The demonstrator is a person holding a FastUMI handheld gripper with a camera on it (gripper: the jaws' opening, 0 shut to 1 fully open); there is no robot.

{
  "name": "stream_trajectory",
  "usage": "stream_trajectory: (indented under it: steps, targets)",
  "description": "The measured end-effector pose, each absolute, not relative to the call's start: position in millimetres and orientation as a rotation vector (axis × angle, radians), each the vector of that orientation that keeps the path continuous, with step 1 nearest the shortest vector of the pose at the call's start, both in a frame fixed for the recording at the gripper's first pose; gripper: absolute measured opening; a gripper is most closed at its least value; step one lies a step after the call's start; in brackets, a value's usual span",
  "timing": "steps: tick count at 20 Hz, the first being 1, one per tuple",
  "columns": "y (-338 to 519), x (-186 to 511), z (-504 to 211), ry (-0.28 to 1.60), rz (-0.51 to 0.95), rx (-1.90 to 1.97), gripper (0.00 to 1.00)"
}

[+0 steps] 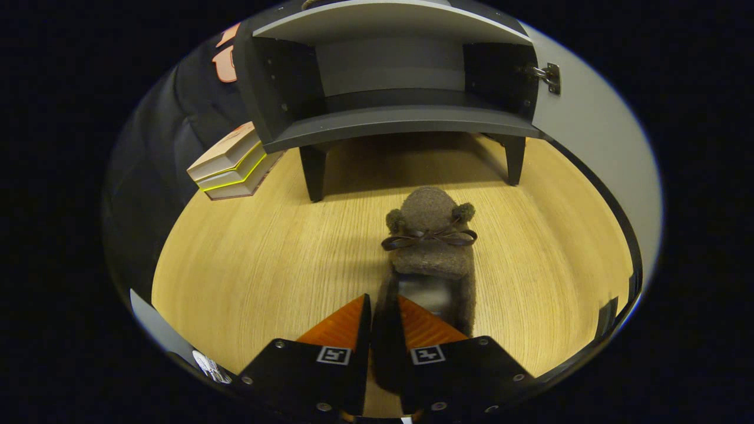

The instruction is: Open the shoe cabinet door, grab the shoes and put them into the shoe cabinet, then close the shoe cabinet door.

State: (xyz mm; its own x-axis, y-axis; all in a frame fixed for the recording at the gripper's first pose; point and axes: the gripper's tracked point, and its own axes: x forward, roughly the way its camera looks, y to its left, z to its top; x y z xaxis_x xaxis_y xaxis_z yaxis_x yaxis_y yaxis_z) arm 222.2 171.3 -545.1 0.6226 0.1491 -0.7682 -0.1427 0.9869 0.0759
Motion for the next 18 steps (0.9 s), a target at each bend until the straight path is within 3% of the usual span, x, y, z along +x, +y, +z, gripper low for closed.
stream_trajectory:
  steps: [2, 5, 18]
  targets:
    - [172.2, 222.0, -545.2, 0.894, 0.18, 0.03, 0.11]
    - [168.4, 223.9, -536.8, 0.875, 0.19, 0.042, 0.05]
    - [144.8, 200.9, -411.5, 0.706, 0.191, -0.012, 0.03]
